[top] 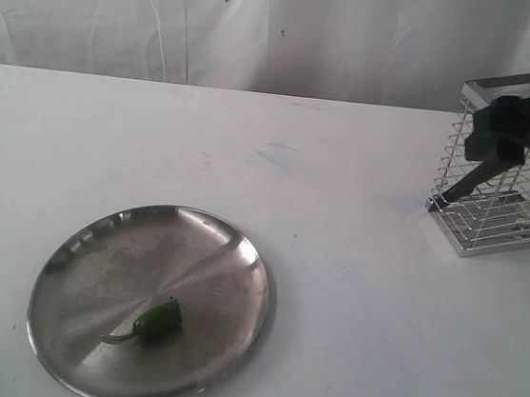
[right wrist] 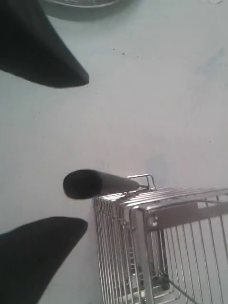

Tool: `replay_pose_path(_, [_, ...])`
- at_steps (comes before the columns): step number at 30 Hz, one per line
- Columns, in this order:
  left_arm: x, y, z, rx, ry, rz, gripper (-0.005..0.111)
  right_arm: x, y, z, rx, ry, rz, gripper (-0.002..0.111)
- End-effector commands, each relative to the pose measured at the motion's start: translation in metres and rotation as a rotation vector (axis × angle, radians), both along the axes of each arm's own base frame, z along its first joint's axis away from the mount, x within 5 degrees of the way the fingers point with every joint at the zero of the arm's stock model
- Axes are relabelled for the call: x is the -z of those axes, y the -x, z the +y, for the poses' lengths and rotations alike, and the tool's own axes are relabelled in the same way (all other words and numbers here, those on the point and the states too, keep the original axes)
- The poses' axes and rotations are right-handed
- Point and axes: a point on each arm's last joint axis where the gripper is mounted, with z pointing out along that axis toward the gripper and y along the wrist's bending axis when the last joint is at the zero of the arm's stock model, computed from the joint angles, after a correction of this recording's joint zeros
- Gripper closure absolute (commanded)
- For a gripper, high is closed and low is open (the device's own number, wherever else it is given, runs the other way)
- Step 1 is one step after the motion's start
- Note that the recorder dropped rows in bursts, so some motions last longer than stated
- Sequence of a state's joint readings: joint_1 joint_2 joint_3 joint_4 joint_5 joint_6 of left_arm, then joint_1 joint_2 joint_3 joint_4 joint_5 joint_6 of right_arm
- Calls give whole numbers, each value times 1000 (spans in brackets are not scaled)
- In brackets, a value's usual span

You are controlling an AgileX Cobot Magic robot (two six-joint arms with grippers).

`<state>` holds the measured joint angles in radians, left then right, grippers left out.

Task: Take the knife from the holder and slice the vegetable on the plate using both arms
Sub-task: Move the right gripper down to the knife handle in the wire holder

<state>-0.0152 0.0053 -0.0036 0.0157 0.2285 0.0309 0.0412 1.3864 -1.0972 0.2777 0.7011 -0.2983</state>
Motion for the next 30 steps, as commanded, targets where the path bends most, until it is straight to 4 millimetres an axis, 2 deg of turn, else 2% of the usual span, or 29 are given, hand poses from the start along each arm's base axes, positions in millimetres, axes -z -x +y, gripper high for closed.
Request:
replay_pose_path(1, [1, 0, -1, 9, 6, 2, 107, 9, -15, 6, -23, 12, 1, 36])
replay_pose_path(9, [1, 0, -1, 9, 6, 2, 107, 23, -30, 5, -5, 24, -14, 36])
replay_pose_path(12, [1, 0, -1, 9, 6, 2, 107, 25, -32, 5, -3, 25, -12, 39])
replay_pose_path(23, [1, 0, -1, 9, 6, 2, 107, 28, -31, 5, -11, 45, 10, 67])
replay_pose_path(30, [1, 0, -1, 9, 6, 2, 107, 31, -30, -1, 54, 76, 48, 87])
